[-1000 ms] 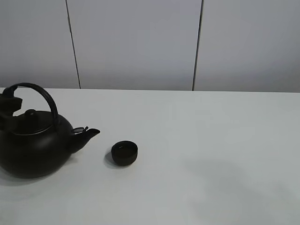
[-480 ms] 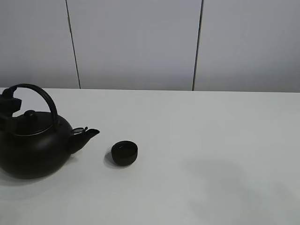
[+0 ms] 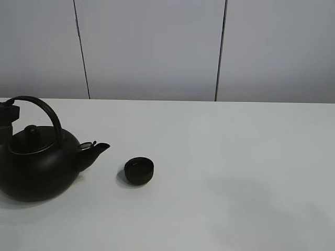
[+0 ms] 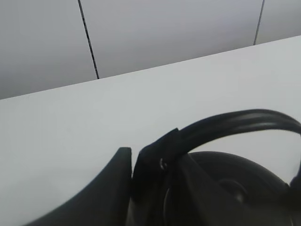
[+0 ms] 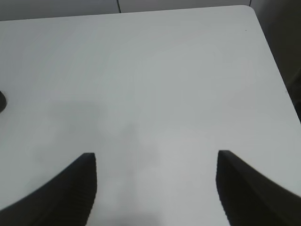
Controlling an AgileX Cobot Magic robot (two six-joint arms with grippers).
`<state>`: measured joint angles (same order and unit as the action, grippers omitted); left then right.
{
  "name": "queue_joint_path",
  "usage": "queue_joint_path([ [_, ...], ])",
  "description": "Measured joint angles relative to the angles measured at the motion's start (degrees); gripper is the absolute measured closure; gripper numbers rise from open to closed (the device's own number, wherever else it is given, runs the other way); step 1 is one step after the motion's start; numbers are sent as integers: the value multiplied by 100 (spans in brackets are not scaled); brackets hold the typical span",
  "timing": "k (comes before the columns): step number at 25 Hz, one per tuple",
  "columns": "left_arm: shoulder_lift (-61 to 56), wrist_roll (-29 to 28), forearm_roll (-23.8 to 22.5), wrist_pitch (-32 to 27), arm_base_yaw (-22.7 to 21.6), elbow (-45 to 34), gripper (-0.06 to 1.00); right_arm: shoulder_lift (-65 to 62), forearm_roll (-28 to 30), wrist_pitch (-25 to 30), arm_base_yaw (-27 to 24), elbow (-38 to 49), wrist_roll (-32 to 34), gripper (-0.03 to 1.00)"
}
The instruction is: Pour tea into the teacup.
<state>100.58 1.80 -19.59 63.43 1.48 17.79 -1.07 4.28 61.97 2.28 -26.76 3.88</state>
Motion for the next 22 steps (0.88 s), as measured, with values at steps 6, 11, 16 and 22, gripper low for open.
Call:
queue_joint_path([
  [6,-13,-6,235,303,-7,-420,74,0,0,0,0,0,0,47],
  [11,-13,-6,287,265,-7,-689,68,0,0,0,0,0,0,47],
  [16,-13,-6,592,255,-7,-915,57,0,0,0,0,0,0,47],
  [22,-13,-82,1118,255,-7,-997,55,0,0,0,0,0,0,47],
])
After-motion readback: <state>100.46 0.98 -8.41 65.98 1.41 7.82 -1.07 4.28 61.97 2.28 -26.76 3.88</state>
